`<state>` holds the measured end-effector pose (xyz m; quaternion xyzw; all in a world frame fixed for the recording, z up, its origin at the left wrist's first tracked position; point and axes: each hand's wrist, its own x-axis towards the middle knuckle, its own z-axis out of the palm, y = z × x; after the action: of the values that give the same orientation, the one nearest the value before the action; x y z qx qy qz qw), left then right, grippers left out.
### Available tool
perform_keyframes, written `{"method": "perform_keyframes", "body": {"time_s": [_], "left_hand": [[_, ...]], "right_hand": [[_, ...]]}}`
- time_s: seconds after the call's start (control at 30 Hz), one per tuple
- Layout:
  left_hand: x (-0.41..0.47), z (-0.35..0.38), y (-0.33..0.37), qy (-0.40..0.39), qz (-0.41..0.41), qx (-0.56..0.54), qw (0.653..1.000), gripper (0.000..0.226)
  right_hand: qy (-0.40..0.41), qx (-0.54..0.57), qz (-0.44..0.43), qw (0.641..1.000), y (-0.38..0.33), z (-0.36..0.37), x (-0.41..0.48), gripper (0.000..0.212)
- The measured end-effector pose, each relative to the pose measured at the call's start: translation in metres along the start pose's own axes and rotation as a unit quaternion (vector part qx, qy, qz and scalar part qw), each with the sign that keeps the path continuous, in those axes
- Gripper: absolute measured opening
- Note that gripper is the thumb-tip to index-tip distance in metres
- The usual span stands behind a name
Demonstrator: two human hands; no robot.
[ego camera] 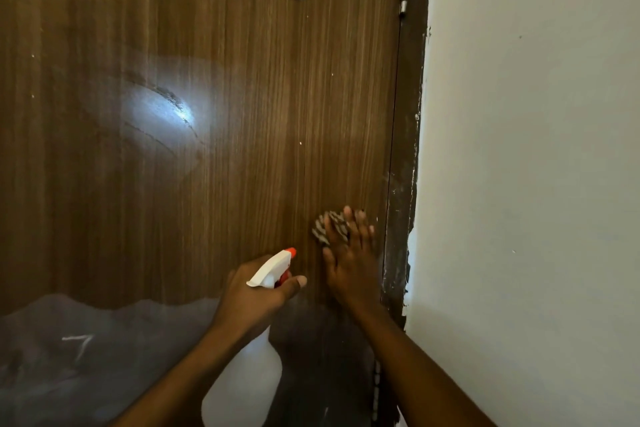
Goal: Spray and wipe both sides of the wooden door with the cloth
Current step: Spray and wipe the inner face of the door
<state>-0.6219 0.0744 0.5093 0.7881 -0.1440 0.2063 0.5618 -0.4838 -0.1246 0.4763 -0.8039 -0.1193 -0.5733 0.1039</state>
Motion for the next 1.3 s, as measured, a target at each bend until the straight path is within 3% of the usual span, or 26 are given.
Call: {"method": "perform_keyframes", "body": {"time_s": [0.07, 0.17, 0.23, 0.3, 0.4, 0.47, 0.53, 0.6, 0.7, 0.8, 0.87, 0.93, 1.0, 1.03, 1.1, 1.2, 1.23, 1.3], "left_hand": [[-0.005, 0.004, -0.003, -0.004, -0.017, -0.012, 1.0, 0.059], [-0.008, 0.005, -0.007, 0.002, -0.026, -0.011, 1.0, 0.072], [-0.005, 0.004, -0.009, 0.003, -0.026, 0.012, 1.0, 0.065], [-0.003, 0.004, -0.011, 0.007, -0.014, 0.022, 1.0, 0.063], [-0.009, 0.011, -0.011, 0.018, -0.02, 0.024, 0.999, 0.063], [-0.02, 0.016, -0.019, 0.018, -0.036, 0.02, 0.999, 0.064], [-0.034, 0.022, -0.034, 0.027, -0.065, 0.02, 0.997, 0.07], [-0.054, 0.029, -0.05, 0.05, -0.115, 0.018, 0.992, 0.076], [-0.081, 0.036, -0.07, 0.098, -0.157, 0.037, 0.982, 0.072], [-0.102, 0.031, -0.092, 0.142, -0.153, 0.04, 0.977, 0.069], [-0.108, 0.021, -0.104, 0.153, -0.141, 0.028, 0.978, 0.067], [-0.111, 0.009, -0.107, 0.152, -0.122, 0.025, 0.981, 0.065], [-0.111, -0.006, -0.107, 0.152, -0.109, 0.024, 0.982, 0.062], [-0.112, -0.013, -0.106, 0.153, -0.108, 0.02, 0.982, 0.06], [-0.112, -0.034, -0.106, 0.165, -0.097, 0.024, 0.981, 0.055], [-0.112, -0.059, -0.106, 0.177, -0.061, 0.032, 0.982, 0.045], [-0.112, -0.065, -0.106, 0.183, -0.059, 0.037, 0.981, 0.042], [-0.111, -0.074, -0.108, 0.184, -0.053, 0.051, 0.98, 0.041]], "right_hand": [[0.009, 0.036, 0.097, 0.995, 0.028, -0.005, -0.02, 0.068], [0.05, 0.051, 0.245, 0.967, 0.045, -0.019, 0.033, 0.061], [0.049, 0.035, 0.244, 0.968, 0.037, -0.028, 0.079, 0.058], [0.038, 0.01, 0.186, 0.982, 0.02, -0.029, 0.097, 0.058], [-0.007, -0.025, 0.028, 0.999, 0.003, -0.012, 0.045, 0.06], [-0.045, -0.029, -0.025, 0.998, 0.01, 0.004, -0.026, 0.061], [-0.069, -0.026, 0.014, 0.997, 0.032, 0.012, -0.089, 0.059], [-0.067, -0.001, 0.106, 0.992, 0.047, 0.014, -0.116, 0.059], [0.014, 0.029, 0.217, 0.976, 0.037, 0.015, -0.1, 0.065], [0.058, 0.055, 0.26, 0.962, 0.008, 0.019, -0.07, 0.062], [0.026, 0.052, 0.189, 0.98, -0.021, 0.026, -0.068, 0.059], [-0.025, -0.014, -0.009, 1.0, -0.042, 0.041, -0.095, 0.057], [-0.053, -0.031, -0.185, 0.981, -0.033, 0.052, -0.136, 0.053], [-0.052, -0.024, -0.206, 0.977, -0.019, 0.053, -0.153, 0.049], [-0.025, -0.036, -0.139, 0.989, -0.003, 0.045, -0.159, 0.048], [-0.001, -0.048, 0.118, 0.992, -0.032, 0.033, -0.115, 0.054], [0.014, -0.019, 0.16, 0.987, -0.056, 0.031, -0.094, 0.054], [0.025, 0.016, 0.106, 0.994, -0.108, 0.035, -0.066, 0.053]]}}
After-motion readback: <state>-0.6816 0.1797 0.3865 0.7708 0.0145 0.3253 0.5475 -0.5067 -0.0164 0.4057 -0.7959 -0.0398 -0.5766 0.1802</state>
